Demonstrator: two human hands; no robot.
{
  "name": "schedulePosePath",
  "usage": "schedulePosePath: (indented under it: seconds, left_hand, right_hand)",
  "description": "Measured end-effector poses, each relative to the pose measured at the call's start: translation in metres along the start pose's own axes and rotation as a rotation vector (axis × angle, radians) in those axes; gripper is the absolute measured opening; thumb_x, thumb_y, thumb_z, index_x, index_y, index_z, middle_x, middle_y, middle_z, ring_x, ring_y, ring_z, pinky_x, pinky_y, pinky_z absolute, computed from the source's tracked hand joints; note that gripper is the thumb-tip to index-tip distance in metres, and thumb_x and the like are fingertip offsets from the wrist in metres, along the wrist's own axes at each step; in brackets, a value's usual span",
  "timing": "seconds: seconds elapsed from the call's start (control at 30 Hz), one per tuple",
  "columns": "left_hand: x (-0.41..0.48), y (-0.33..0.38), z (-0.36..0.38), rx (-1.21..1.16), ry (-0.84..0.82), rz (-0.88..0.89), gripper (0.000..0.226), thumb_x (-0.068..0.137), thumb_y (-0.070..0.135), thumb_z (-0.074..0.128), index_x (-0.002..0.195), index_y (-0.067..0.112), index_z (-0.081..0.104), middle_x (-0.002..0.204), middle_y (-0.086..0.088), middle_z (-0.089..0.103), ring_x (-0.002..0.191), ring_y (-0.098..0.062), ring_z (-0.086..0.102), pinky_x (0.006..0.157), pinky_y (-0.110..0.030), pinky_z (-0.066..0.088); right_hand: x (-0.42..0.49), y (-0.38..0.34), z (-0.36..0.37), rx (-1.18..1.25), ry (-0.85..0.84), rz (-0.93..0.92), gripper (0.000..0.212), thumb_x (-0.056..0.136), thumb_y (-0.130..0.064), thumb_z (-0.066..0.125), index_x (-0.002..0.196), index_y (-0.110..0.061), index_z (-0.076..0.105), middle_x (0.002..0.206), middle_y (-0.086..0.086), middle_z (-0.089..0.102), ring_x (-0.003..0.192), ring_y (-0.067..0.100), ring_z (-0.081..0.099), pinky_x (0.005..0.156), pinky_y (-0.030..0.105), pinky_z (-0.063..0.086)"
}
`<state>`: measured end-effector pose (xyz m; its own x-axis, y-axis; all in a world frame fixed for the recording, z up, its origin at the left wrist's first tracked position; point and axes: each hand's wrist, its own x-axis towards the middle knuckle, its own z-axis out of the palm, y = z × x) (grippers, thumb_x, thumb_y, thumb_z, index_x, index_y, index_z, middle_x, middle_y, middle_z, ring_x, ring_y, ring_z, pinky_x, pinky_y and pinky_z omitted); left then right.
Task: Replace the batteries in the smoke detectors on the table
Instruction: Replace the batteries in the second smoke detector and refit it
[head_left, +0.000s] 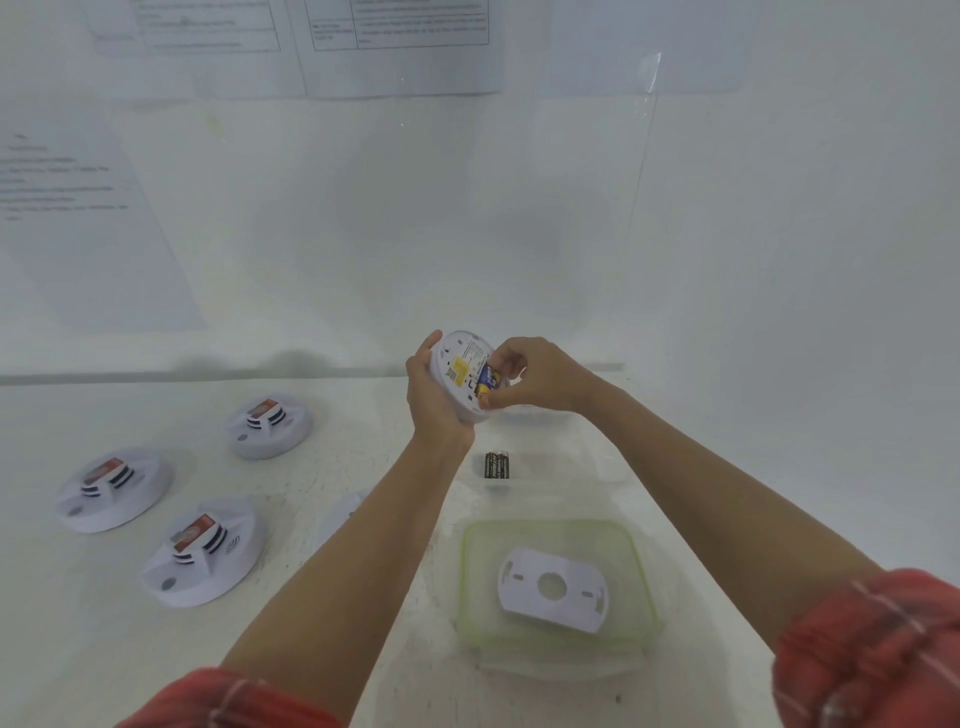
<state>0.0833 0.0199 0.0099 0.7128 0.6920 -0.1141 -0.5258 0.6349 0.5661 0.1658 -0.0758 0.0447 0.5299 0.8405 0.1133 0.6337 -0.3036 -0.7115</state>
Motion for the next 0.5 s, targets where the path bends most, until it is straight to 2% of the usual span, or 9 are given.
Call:
schedulePosePath:
  seconds: [0.07, 0.17, 0.27, 0.33, 0.43, 0.5]
  left_hand:
    - [-0.003, 0.003, 0.001, 0.009, -0.003, 0.003, 0.026, 0.097, 0.027, 0.03, 0.095, 0.027, 0.056, 0.099, -0.007, 0.058, 0.09, -0.026, 0.056, 0.077, -0.039, 0.047]
    - [-0.004, 0.01, -0.001, 0.032, 0.008, 0.026, 0.025, 0.098, 0.026, 0.03, 0.101, 0.024, 0.055, 0.109, -0.009, 0.056, 0.103, -0.029, 0.053, 0.092, -0.044, 0.044]
    - [-0.001, 0.017, -0.008, 0.058, 0.032, 0.056, 0.025, 0.099, 0.027, 0.028, 0.111, 0.024, 0.05, 0.108, -0.006, 0.058, 0.106, -0.027, 0.052, 0.098, -0.046, 0.04]
    - [-0.002, 0.019, -0.011, 0.052, 0.042, 0.054, 0.026, 0.099, 0.028, 0.029, 0.113, 0.025, 0.05, 0.113, -0.006, 0.056, 0.101, -0.025, 0.055, 0.097, -0.046, 0.04]
    - [-0.003, 0.018, -0.013, 0.037, 0.035, 0.031, 0.025, 0.099, 0.029, 0.03, 0.108, 0.026, 0.052, 0.119, -0.008, 0.054, 0.108, -0.029, 0.052, 0.101, -0.049, 0.039]
    - [-0.003, 0.015, -0.015, 0.039, 0.026, 0.028, 0.024, 0.099, 0.028, 0.03, 0.107, 0.026, 0.053, 0.114, -0.007, 0.057, 0.11, -0.03, 0.051, 0.103, -0.05, 0.037]
  right_hand:
    - [0.001, -0.002, 0.0, 0.012, -0.005, 0.005, 0.04, 0.066, -0.019, 0.082, 0.1, -0.007, 0.064, 0.091, 0.0, 0.061, 0.079, 0.012, 0.052, 0.077, 0.03, 0.048]
    - [0.001, -0.002, -0.01, -0.01, -0.042, 0.025, 0.034, 0.066, -0.02, 0.082, 0.092, -0.013, 0.061, 0.085, -0.005, 0.054, 0.07, 0.007, 0.048, 0.067, 0.023, 0.042]
    - [-0.003, 0.0, -0.022, -0.283, -0.255, 0.129, 0.029, 0.063, -0.027, 0.083, 0.081, -0.012, 0.066, 0.076, -0.002, 0.055, 0.063, 0.012, 0.047, 0.058, 0.023, 0.038]
    - [-0.009, 0.0, -0.014, -0.459, -0.424, 0.206, 0.033, 0.064, -0.029, 0.082, 0.086, -0.007, 0.072, 0.063, -0.001, 0.058, 0.055, 0.012, 0.05, 0.051, 0.02, 0.038]
    - [-0.015, 0.005, 0.009, -0.564, -0.499, 0.265, 0.035, 0.072, -0.022, 0.077, 0.099, -0.001, 0.07, 0.034, -0.009, 0.051, 0.042, 0.005, 0.051, 0.046, 0.017, 0.04]
    - [-0.016, 0.01, 0.021, -0.578, -0.498, 0.276, 0.035, 0.079, -0.014, 0.069, 0.109, 0.003, 0.064, 0.042, -0.005, 0.055, 0.043, 0.005, 0.052, 0.048, 0.018, 0.041]
